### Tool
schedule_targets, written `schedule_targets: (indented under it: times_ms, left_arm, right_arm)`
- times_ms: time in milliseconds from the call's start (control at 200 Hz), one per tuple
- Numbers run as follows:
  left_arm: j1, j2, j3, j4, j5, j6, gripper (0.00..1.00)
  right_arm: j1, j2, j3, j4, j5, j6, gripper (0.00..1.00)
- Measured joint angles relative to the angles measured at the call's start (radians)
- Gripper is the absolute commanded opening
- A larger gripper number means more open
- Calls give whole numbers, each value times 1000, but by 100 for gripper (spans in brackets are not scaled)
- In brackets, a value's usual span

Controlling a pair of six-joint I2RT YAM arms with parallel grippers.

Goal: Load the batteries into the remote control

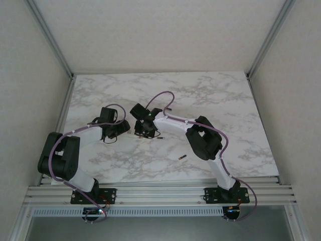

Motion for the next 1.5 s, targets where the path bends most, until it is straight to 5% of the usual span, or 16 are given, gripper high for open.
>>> schedule_targets:
  times_ms: [826, 1497]
  left_arm:
    - [0, 0, -8, 12, 0, 0, 64]
    - [0, 0, -9, 14, 0, 0, 65]
  right_arm:
    - [0, 20, 27, 30, 96, -154, 19]
    - [27, -113, -107, 51, 23, 24, 21]
